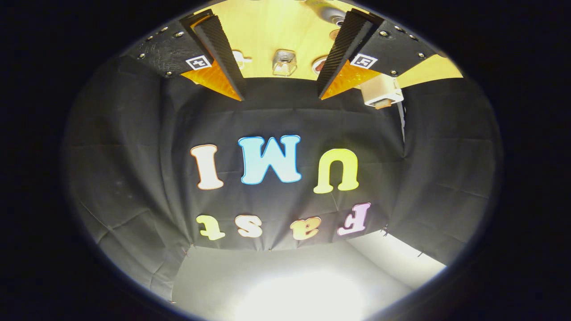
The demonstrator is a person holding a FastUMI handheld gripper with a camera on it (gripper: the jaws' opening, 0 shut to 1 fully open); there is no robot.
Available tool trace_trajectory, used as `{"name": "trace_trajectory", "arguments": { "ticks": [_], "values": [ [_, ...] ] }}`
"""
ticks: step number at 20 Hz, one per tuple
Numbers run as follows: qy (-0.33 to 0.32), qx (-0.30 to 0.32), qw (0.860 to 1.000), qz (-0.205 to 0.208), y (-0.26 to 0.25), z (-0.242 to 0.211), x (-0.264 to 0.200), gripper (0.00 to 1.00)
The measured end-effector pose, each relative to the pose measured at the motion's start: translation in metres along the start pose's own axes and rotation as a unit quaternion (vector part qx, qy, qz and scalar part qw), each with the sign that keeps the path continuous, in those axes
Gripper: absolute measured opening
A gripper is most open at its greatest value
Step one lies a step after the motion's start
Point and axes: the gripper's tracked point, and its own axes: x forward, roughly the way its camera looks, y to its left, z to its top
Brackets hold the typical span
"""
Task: Take the bottle from table, then pour the juice into the cup, finally place the bottle on the coaster
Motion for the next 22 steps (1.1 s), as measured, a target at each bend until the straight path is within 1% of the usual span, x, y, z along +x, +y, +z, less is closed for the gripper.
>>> {"name": "trace_trajectory", "arguments": {
  "ticks": [2,6,9,12,18,22],
  "values": [
    [-0.004,-0.005,1.0,0.002,0.011,-0.018,-0.004,0.98],
    [-0.011,-0.012,1.0,-0.01,0.023,-0.054,-0.008,0.98],
    [-0.001,0.009,1.0,-0.004,0.038,-0.08,-0.008,0.98],
    [0.005,0.035,0.999,-0.002,0.046,-0.096,-0.008,0.98],
    [0.023,0.049,0.999,-0.005,0.061,-0.135,-0.008,0.98],
    [0.045,0.06,0.997,0.008,0.072,-0.168,-0.004,0.98]
  ]
}}
